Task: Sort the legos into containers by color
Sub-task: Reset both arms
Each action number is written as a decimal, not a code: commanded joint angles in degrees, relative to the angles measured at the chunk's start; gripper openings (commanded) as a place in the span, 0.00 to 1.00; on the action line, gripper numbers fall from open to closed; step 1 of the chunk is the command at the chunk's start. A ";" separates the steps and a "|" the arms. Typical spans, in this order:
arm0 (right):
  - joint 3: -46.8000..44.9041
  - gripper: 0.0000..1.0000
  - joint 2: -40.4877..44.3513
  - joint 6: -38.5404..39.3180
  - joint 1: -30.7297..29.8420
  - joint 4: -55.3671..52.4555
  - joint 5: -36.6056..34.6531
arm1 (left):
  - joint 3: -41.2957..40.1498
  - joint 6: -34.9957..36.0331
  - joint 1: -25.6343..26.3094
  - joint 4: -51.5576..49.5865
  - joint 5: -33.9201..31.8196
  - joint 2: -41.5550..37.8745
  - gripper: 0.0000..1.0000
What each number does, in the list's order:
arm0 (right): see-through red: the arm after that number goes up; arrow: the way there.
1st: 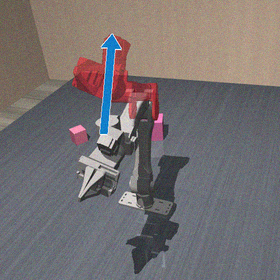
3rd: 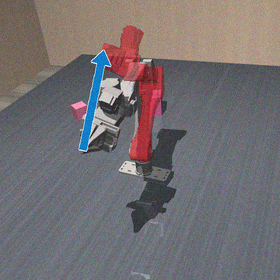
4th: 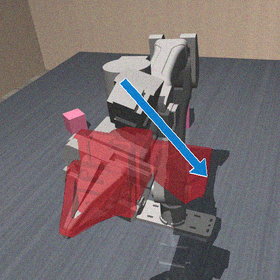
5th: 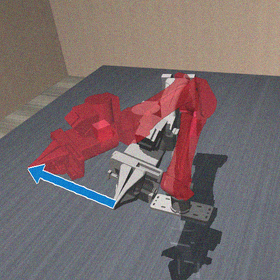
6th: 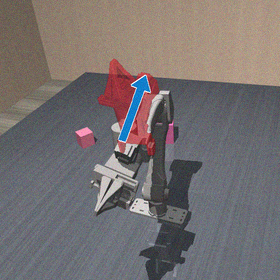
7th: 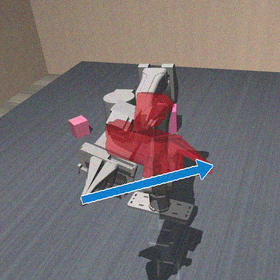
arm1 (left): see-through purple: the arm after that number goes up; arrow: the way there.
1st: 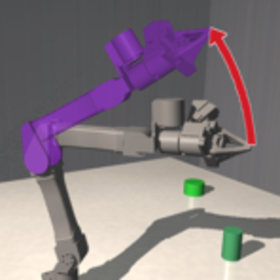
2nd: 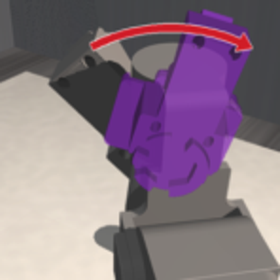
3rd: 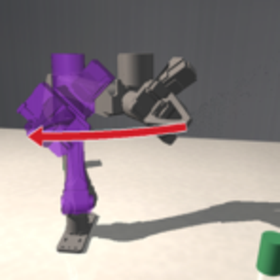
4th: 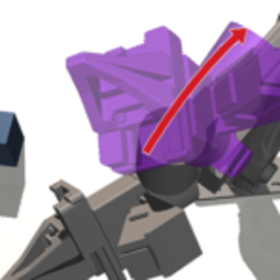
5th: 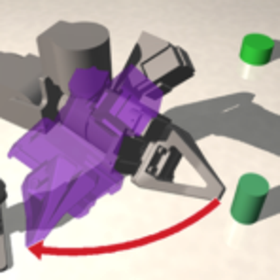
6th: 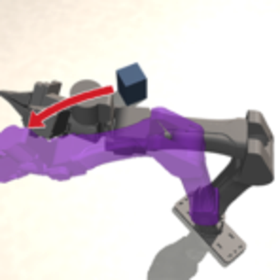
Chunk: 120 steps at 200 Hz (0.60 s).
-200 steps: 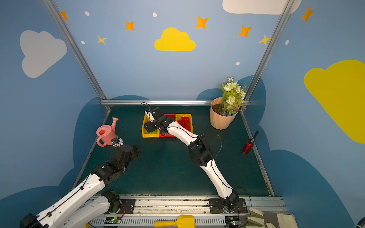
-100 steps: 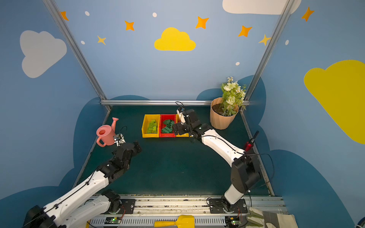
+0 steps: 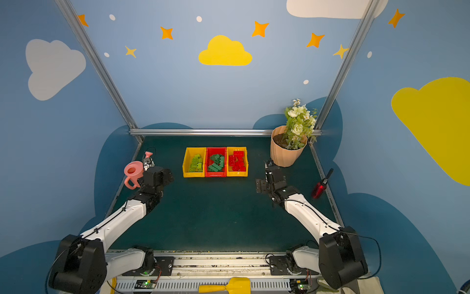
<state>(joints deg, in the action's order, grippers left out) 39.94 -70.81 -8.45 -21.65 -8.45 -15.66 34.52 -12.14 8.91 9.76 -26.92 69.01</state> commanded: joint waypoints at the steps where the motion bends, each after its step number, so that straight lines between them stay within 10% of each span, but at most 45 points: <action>1: -4.89 0.97 1.66 0.08 4.09 11.18 -1.46 | -3.76 3.65 -3.81 10.62 5.58 0.74 1.00; 120: -14.81 0.97 -11.34 5.92 17.65 46.74 4.37 | -4.02 4.67 -11.36 15.06 15.13 9.96 1.00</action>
<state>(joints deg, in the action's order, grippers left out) 24.75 -79.11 -4.75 -4.91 27.14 -14.00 30.81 -9.17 -2.28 22.65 -15.25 76.71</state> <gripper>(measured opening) 0.971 0.998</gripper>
